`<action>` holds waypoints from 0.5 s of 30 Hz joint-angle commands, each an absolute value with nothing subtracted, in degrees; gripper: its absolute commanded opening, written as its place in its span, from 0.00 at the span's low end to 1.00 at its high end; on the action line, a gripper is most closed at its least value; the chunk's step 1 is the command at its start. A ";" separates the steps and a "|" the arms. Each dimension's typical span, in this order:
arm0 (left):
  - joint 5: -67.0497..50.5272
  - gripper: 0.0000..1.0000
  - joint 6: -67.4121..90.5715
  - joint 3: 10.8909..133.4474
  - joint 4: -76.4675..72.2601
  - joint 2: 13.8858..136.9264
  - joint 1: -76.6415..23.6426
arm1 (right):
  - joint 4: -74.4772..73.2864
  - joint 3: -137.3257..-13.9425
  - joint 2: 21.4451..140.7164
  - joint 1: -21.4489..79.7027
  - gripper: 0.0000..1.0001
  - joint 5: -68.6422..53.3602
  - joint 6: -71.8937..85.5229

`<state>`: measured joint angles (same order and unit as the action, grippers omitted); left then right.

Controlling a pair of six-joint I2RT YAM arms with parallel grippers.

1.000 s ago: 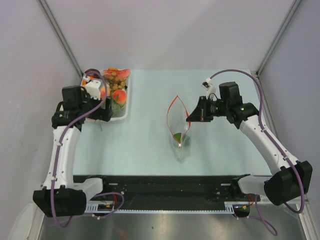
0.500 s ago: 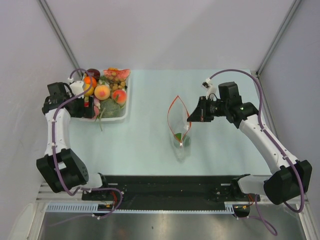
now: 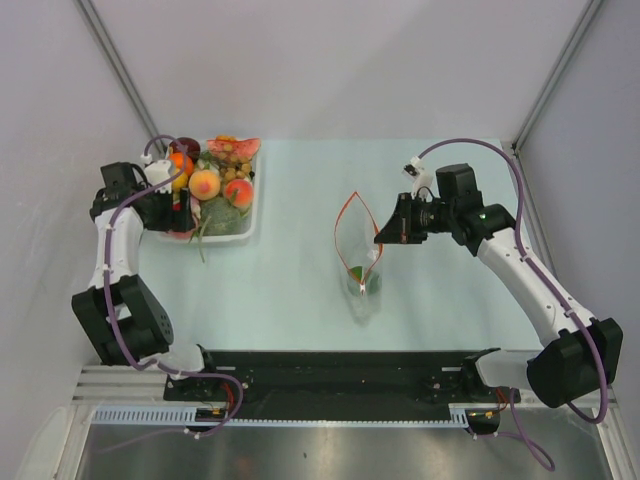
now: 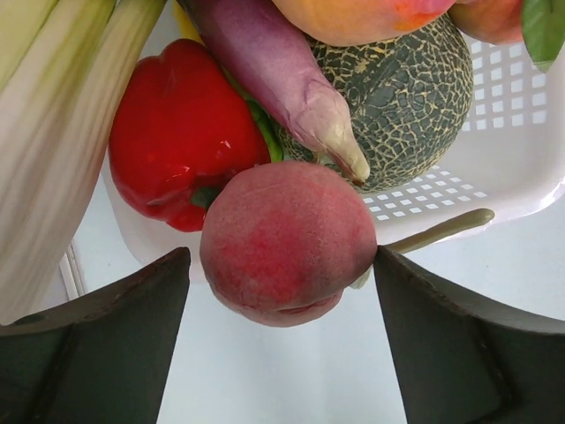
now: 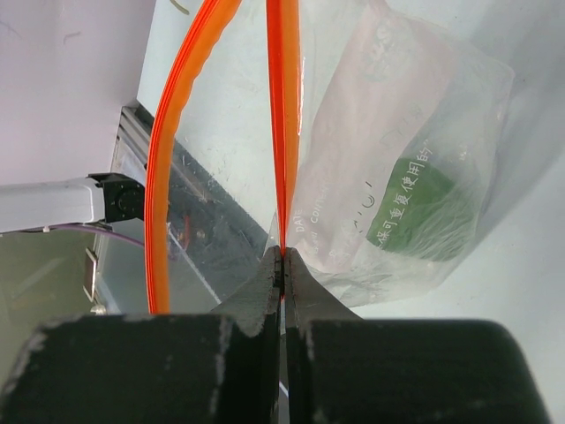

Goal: Place the food in the zip-top bag and seal the zipper
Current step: Pick up the fake fruit from the bin.

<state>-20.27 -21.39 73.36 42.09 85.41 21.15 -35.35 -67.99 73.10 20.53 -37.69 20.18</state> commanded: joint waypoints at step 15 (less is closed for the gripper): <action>-26.97 0.37 -22.59 79.97 43.32 76.30 21.19 | -34.63 -69.70 73.12 20.74 0.00 -37.18 19.07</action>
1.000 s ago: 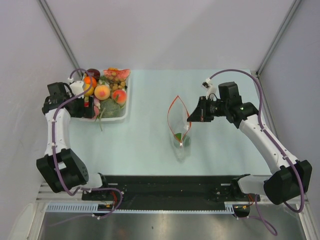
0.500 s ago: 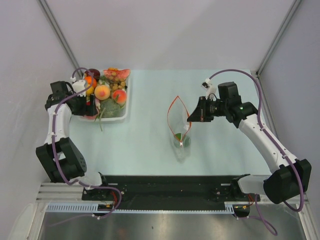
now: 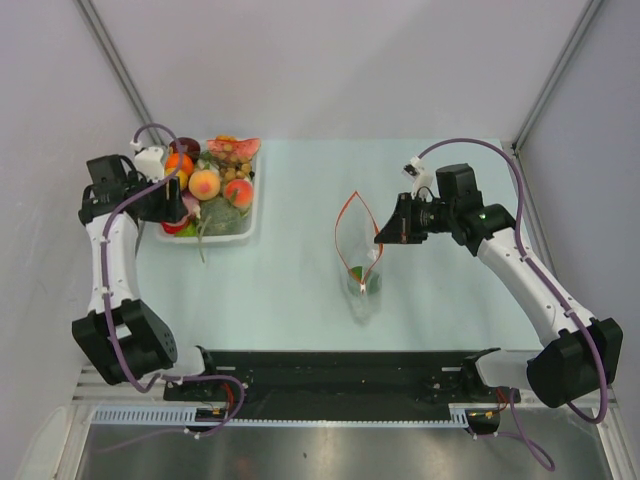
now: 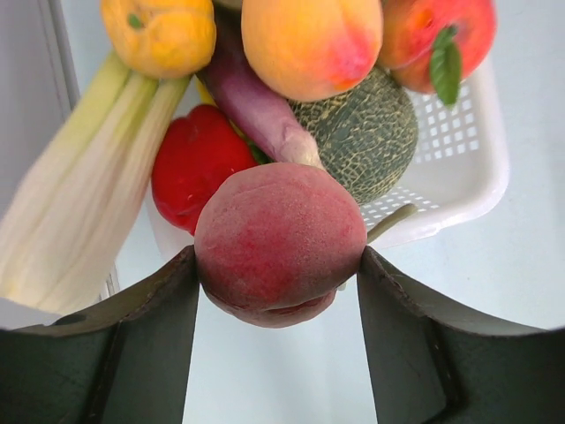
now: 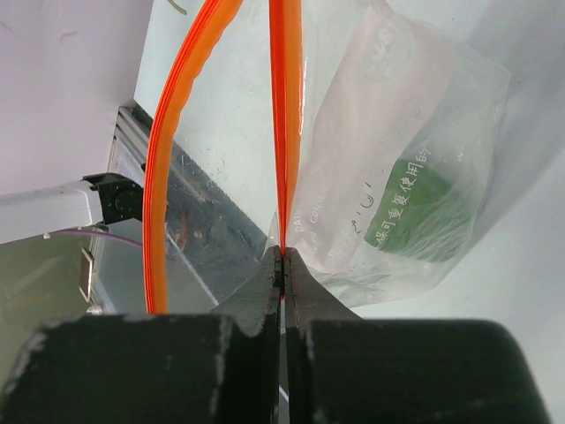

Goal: Place the food in the zip-top bag and seal the zipper
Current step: Pick up the fake fruit from the bin, then place the fake fruit in the zipper food storage bag.

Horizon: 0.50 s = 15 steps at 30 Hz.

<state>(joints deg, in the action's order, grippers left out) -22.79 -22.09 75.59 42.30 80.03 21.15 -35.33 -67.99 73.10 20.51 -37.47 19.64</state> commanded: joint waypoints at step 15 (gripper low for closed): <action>-24.17 0.39 -11.60 91.76 40.17 72.50 -30.98 | -34.98 -70.05 73.04 20.57 0.00 -36.83 19.07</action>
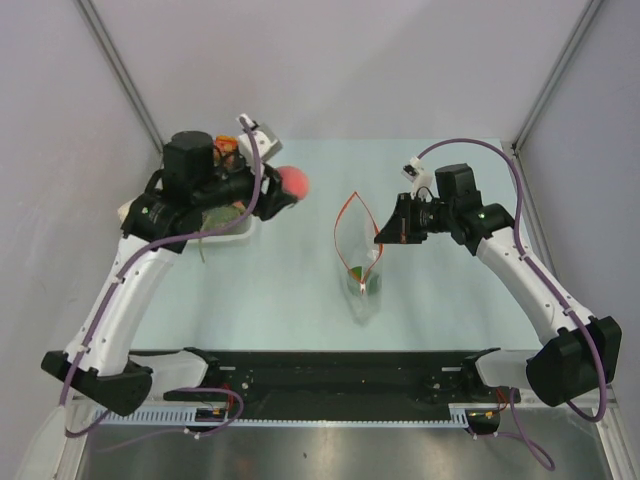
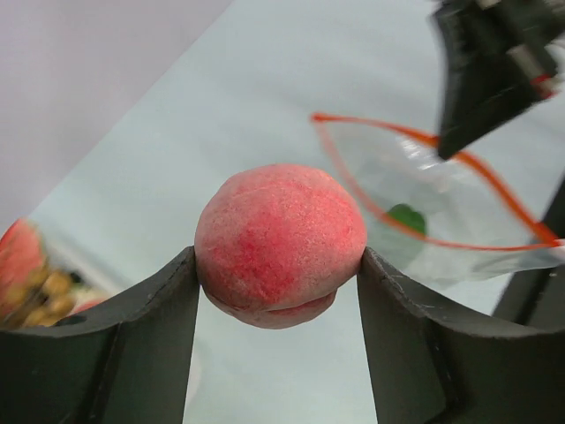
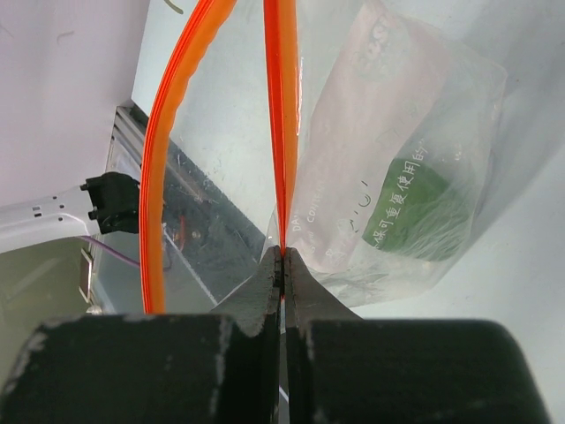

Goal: Place the food in the zip-top bag and seal the zipper
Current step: Place the fake fruit in the zipper food storage bag.

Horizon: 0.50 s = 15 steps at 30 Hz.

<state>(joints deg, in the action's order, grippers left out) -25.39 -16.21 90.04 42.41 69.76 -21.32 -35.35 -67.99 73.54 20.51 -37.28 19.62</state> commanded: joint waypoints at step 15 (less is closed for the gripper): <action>-14.53 0.43 -12.74 93.25 34.28 89.55 -44.74 | -33.66 -69.61 73.74 16.79 0.00 -39.46 23.11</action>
